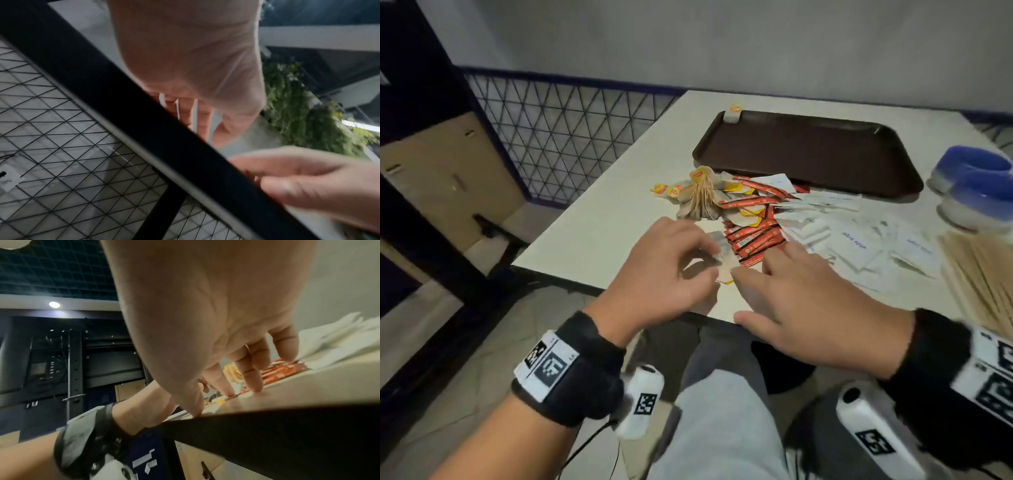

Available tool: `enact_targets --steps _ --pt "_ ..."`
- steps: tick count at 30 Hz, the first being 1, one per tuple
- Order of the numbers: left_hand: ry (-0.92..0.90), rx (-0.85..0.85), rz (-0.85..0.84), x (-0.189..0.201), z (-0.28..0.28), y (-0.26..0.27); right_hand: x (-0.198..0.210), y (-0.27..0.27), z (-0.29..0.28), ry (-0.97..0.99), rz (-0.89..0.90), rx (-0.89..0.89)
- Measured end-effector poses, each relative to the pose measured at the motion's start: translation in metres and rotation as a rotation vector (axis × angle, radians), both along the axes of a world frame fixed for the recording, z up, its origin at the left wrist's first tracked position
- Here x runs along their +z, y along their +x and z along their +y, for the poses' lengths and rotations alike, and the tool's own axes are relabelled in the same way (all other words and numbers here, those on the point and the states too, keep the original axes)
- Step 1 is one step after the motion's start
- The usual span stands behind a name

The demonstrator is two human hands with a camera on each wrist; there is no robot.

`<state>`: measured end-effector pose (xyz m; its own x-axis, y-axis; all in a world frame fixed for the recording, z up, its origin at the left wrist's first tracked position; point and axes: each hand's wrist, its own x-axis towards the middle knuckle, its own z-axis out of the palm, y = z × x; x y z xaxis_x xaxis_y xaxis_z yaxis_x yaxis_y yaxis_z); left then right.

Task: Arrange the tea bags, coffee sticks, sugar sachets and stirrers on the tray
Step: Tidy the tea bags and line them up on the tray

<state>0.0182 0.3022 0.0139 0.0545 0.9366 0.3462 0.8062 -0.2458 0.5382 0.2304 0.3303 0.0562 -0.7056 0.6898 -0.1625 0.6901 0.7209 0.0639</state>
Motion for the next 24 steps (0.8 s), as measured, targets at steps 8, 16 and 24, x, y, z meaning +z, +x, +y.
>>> enact_targets --steps 8,16,24 --pt "0.14 -0.127 0.275 -0.024 -0.032 0.017 -0.027 0.024 -0.016 -0.087 0.253 0.029" --pt "0.332 -0.126 0.134 -0.037 -0.042 0.031 -0.047 0.044 -0.003 -0.385 0.806 -0.038" --pt "0.29 -0.14 -0.11 -0.01 -0.023 0.058 -0.05 0.048 0.005 -0.524 1.28 -0.137"
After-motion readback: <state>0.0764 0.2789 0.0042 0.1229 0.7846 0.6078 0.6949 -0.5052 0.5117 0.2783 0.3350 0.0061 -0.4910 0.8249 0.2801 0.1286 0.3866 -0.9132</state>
